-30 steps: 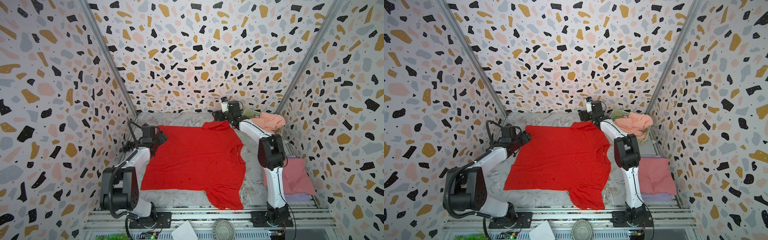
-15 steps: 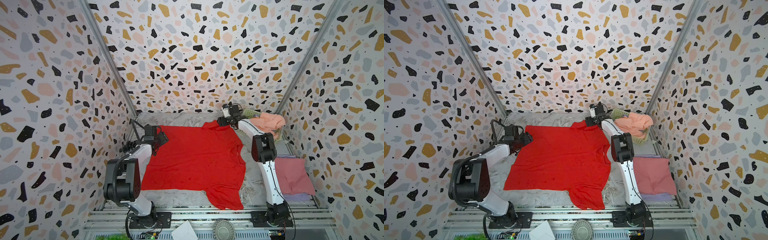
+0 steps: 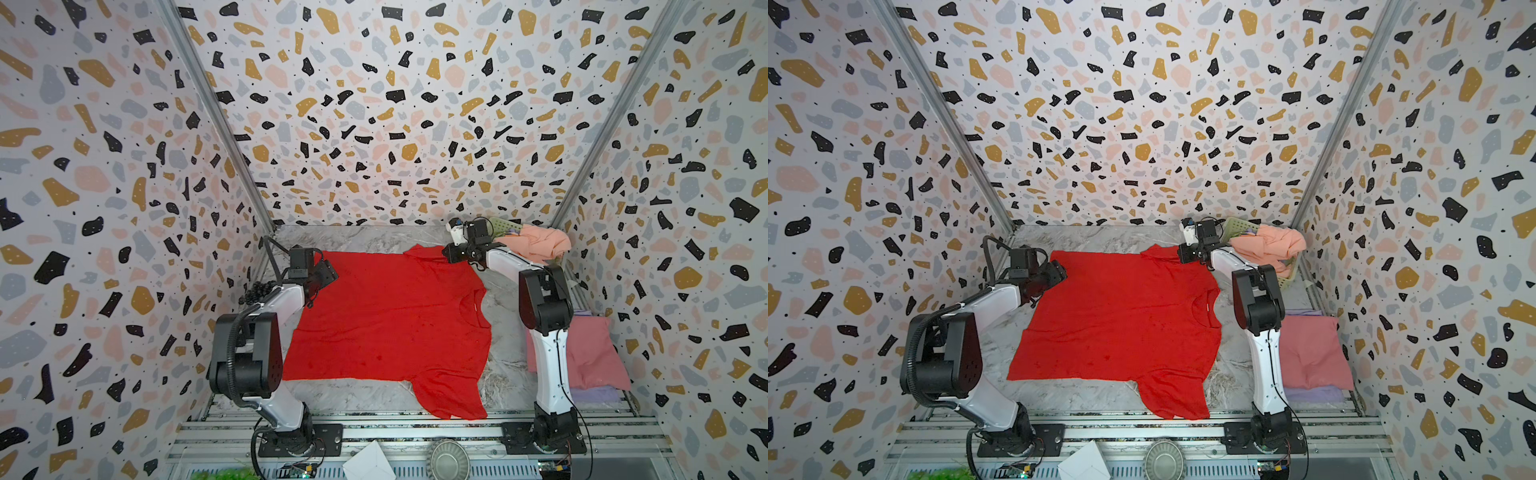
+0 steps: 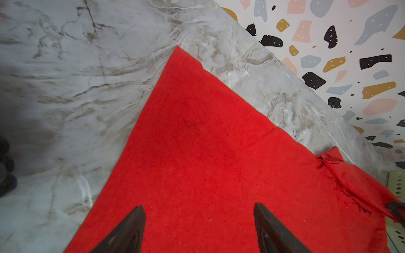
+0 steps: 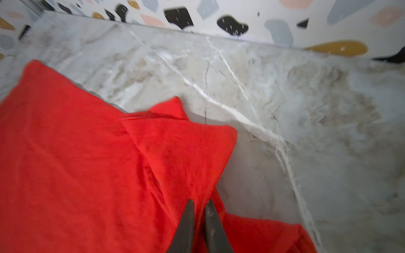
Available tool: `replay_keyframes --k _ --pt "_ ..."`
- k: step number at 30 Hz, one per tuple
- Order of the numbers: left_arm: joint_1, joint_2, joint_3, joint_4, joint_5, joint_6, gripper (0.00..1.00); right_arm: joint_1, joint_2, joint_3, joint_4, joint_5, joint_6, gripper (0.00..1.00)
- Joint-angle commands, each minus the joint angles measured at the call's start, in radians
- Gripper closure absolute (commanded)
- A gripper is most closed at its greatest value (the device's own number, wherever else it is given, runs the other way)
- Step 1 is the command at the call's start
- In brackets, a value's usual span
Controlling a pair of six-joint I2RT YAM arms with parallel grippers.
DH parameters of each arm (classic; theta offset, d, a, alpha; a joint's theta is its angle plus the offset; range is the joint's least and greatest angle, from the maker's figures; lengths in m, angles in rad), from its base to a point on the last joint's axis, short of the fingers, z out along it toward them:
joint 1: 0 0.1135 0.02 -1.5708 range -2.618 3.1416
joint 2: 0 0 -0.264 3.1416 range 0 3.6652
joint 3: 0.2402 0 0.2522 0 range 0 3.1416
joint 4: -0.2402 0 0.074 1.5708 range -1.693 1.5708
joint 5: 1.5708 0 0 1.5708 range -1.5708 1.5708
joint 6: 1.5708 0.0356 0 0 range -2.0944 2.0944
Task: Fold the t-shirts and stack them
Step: 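Pull the far shirt corner outward with the right gripper while the left holds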
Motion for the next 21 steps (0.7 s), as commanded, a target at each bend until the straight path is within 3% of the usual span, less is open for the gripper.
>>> replay_keyframes --k 1,8,15,21 --pt "-0.001 0.071 0.102 -0.029 -0.075 0.057 0.21 0.004 -0.153 -0.044 0.118 -0.061 -0.004 0.87" --pt "0.002 0.358 0.485 -0.230 -0.164 0.186 0.19 0.007 -0.208 -0.121 0.104 -0.090 -0.010 0.83" --pt "0.008 0.616 0.809 -0.327 -0.194 0.206 0.21 0.013 -0.231 -0.170 0.122 -0.083 -0.007 0.83" --pt "0.011 0.760 0.982 -0.380 -0.255 0.209 0.21 0.015 -0.194 -0.146 0.129 -0.066 0.009 0.70"
